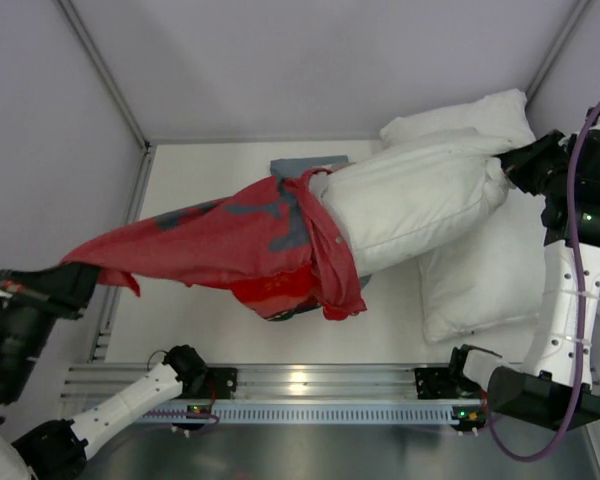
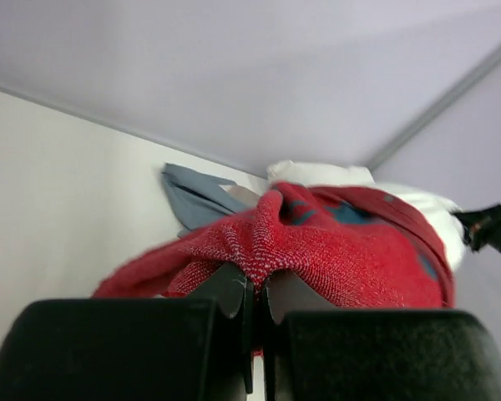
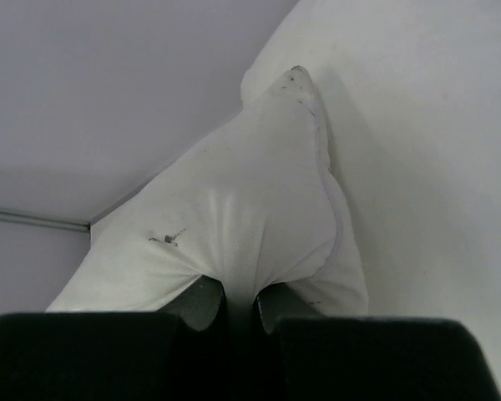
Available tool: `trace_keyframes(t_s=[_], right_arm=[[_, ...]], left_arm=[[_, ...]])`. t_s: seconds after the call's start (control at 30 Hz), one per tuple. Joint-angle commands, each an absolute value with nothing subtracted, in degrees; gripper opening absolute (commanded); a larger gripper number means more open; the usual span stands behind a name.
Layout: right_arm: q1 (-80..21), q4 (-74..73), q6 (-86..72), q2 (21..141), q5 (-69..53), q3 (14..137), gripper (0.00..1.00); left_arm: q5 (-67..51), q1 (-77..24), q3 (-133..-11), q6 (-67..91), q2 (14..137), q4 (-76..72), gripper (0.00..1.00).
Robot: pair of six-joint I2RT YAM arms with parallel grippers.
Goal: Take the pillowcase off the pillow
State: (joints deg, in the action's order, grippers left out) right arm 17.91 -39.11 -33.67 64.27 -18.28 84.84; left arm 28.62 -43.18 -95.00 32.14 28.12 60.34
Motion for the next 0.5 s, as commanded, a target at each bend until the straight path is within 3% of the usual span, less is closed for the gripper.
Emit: trace_keyframes(t_s=[0.0, 0.47], right_arm=[[22.58, -29.8, -33.4, 64.86, -13.8, 89.12, 0.0], [27.16, -28.65, -35.77, 68.11, -13.19, 91.23, 0.0]], left_arm=[[44.11, -43.33, -101.06, 29.0, 27.34, 73.55, 0.0], [54.84, -44.91, -113.81, 29.62, 26.72, 86.4, 0.0]])
